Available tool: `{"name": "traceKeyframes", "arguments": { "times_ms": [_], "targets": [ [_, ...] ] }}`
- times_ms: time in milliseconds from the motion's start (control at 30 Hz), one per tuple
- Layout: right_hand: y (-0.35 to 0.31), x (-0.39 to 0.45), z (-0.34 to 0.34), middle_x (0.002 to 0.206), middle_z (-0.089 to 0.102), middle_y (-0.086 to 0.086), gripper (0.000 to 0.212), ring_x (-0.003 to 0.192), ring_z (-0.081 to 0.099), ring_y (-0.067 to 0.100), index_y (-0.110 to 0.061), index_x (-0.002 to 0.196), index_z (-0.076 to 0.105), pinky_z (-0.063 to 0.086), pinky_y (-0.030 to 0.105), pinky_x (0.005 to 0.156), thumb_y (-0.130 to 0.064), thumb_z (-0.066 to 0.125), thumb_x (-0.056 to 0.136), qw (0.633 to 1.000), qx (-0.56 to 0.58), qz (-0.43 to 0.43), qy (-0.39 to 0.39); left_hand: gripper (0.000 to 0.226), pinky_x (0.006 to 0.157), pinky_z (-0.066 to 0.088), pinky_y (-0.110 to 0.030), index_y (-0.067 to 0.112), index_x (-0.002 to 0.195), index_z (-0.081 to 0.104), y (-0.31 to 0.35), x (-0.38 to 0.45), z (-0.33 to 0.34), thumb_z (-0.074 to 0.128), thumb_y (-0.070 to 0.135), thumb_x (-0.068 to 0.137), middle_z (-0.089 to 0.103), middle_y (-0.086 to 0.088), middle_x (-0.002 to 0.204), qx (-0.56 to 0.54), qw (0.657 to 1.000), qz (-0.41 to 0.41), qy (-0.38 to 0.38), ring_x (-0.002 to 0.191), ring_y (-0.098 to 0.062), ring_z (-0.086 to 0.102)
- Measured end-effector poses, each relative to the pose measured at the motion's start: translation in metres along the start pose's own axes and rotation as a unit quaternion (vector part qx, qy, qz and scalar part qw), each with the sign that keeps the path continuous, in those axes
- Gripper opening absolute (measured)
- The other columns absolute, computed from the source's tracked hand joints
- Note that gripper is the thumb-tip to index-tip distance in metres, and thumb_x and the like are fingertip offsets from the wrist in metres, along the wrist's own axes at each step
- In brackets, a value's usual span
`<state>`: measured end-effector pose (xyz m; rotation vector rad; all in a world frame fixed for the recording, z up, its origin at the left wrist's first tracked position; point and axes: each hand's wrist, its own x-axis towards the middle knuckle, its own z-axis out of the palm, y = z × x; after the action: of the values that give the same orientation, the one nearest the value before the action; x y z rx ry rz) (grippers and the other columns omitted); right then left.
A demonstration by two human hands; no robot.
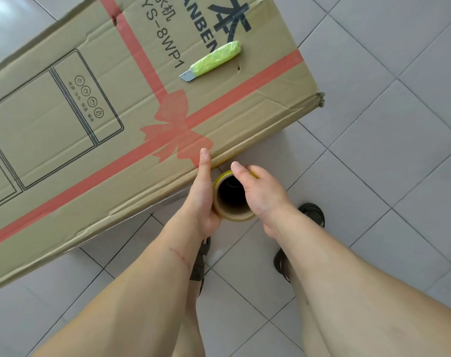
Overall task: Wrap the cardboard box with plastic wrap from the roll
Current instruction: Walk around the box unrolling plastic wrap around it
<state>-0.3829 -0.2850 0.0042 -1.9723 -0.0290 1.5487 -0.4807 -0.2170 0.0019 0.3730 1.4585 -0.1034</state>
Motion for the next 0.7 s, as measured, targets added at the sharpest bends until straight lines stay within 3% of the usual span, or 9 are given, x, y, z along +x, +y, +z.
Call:
{"name": "traceKeyframes", "arguments": {
  "times_ms": [133,233,300,400,533,633,700],
  "targets": [
    [-0.001,0.002,-0.020,0.133,0.058,-0.006,0.051,0.120,0.054,0.013,-0.030,0.129,0.060,0.043,0.030,0.100,-0.061,0.055,0.089,0.999,-0.036,-0.037,0.006,0.116,0.116,0.054,-0.055,0.012,0.134,0.073,-0.009,0.002,0.014,0.031,0.106,0.079,0.082,-0.015,0.123,0.016,0.999,-0.032,0.009,0.120,-0.034,0.077],
    [-0.002,0.003,-0.027,0.141,0.051,-0.007,0.059,0.126,0.049,0.013,-0.030,0.141,0.049,0.036,0.024,0.092,-0.059,0.056,0.090,1.000,-0.009,-0.014,0.001,0.122,0.120,0.050,-0.050,0.021,0.138,0.070,-0.015,0.008,0.023,0.049,0.111,0.058,0.082,-0.006,0.126,0.017,0.996,-0.007,0.086,0.125,-0.028,0.074],
    [-0.004,0.004,-0.030,0.139,0.052,-0.009,0.067,0.126,0.049,0.012,-0.028,0.144,0.046,0.037,0.025,0.093,-0.064,0.054,0.089,1.000,0.023,0.010,-0.007,0.111,0.117,0.053,-0.050,0.018,0.137,0.070,-0.009,0.006,0.031,0.057,0.103,0.067,0.084,-0.008,0.119,-0.002,0.996,0.008,0.094,0.118,-0.028,0.078],
    [-0.008,0.009,-0.041,0.129,0.062,-0.006,0.062,0.117,0.057,0.013,-0.027,0.135,0.056,0.046,0.032,0.099,-0.067,0.052,0.087,1.000,0.015,0.004,0.005,0.103,0.114,0.055,-0.052,0.007,0.132,0.073,0.001,0.005,0.047,0.043,0.095,0.088,0.084,-0.017,0.116,-0.016,0.999,0.000,0.041,0.115,-0.033,0.079],
    [-0.013,0.014,-0.061,0.128,0.061,-0.006,0.050,0.117,0.057,0.014,-0.029,0.130,0.060,0.046,0.033,0.100,-0.060,0.052,0.092,0.998,-0.031,-0.047,0.013,0.115,0.116,0.053,-0.054,0.012,0.137,0.072,-0.006,0.005,0.064,0.036,0.105,0.079,0.081,-0.016,0.127,-0.037,0.999,-0.028,0.004,0.124,-0.035,0.075],
    [-0.019,0.016,-0.075,0.126,0.061,-0.008,0.051,0.114,0.056,0.013,-0.029,0.132,0.058,0.044,0.028,0.087,-0.060,0.053,0.092,1.000,-0.008,-0.027,-0.001,0.103,0.119,0.051,-0.050,0.022,0.133,0.074,-0.011,0.009,0.078,0.056,0.102,0.070,0.083,-0.005,0.122,-0.018,0.996,0.001,0.088,0.122,-0.028,0.075],
    [-0.022,0.017,-0.080,0.128,0.060,-0.008,0.056,0.113,0.054,0.012,-0.029,0.136,0.055,0.040,0.027,0.084,-0.062,0.053,0.091,1.000,0.005,-0.009,-0.013,0.090,0.117,0.054,-0.050,0.018,0.130,0.074,-0.007,0.008,0.086,0.065,0.091,0.079,0.085,-0.006,0.115,-0.020,0.993,0.028,0.116,0.116,-0.027,0.078]
  ]
}}
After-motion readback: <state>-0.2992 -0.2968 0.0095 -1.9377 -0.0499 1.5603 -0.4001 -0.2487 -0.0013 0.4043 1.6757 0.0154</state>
